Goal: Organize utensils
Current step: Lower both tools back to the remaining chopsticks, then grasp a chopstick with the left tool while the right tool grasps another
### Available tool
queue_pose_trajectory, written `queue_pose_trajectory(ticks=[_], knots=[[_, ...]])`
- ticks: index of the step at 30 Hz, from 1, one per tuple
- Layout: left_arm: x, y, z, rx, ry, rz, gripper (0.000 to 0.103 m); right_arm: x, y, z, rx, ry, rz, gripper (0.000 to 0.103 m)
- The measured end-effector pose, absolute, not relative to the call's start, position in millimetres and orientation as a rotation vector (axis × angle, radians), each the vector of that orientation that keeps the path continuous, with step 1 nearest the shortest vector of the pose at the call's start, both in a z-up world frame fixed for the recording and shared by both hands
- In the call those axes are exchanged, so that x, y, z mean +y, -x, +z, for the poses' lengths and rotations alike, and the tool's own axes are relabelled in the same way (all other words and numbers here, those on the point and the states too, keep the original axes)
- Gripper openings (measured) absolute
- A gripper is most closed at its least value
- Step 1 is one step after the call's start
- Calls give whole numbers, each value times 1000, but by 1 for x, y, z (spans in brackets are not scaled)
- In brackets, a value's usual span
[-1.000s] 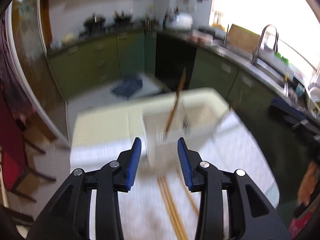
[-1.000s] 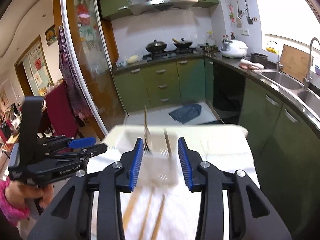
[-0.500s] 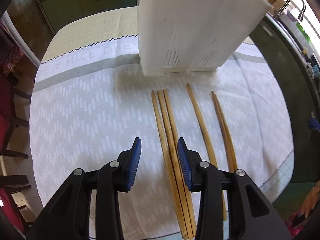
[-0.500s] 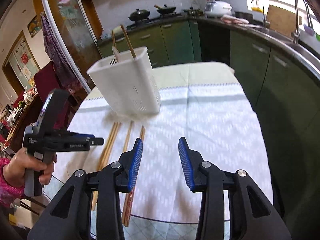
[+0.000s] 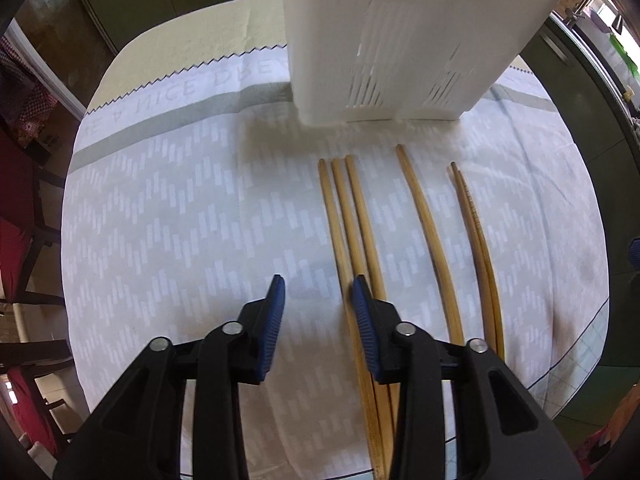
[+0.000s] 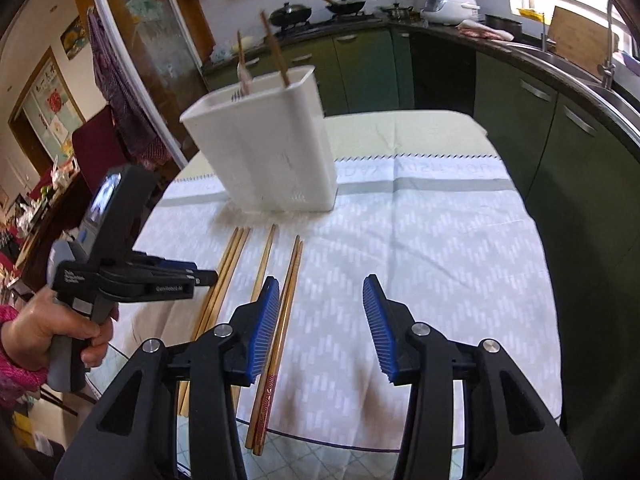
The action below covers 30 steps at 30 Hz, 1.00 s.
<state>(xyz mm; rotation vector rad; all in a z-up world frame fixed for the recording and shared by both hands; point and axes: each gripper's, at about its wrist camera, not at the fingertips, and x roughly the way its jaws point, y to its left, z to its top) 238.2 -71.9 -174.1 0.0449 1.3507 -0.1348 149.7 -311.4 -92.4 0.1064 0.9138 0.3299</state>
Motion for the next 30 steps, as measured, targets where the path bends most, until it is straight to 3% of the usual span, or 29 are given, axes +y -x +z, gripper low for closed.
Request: queue_pose_trajectory(ticks=[8, 10, 12, 30], knots=[[-69, -240, -176, 1351, -64, -142, 27, -276, -171, -125, 1020, -14, 361, 44], [-70, -238, -176, 1338, -89, -145, 16, -269, -181, -137, 1081, -7, 372, 28], [-73, -239, -177, 1335, -99, -160, 10, -263, -188, -148, 1132, 0, 387, 21], [-74, -232, -176, 1322, -143, -204, 10, -232, -215, -178, 1230, 96, 330, 16]])
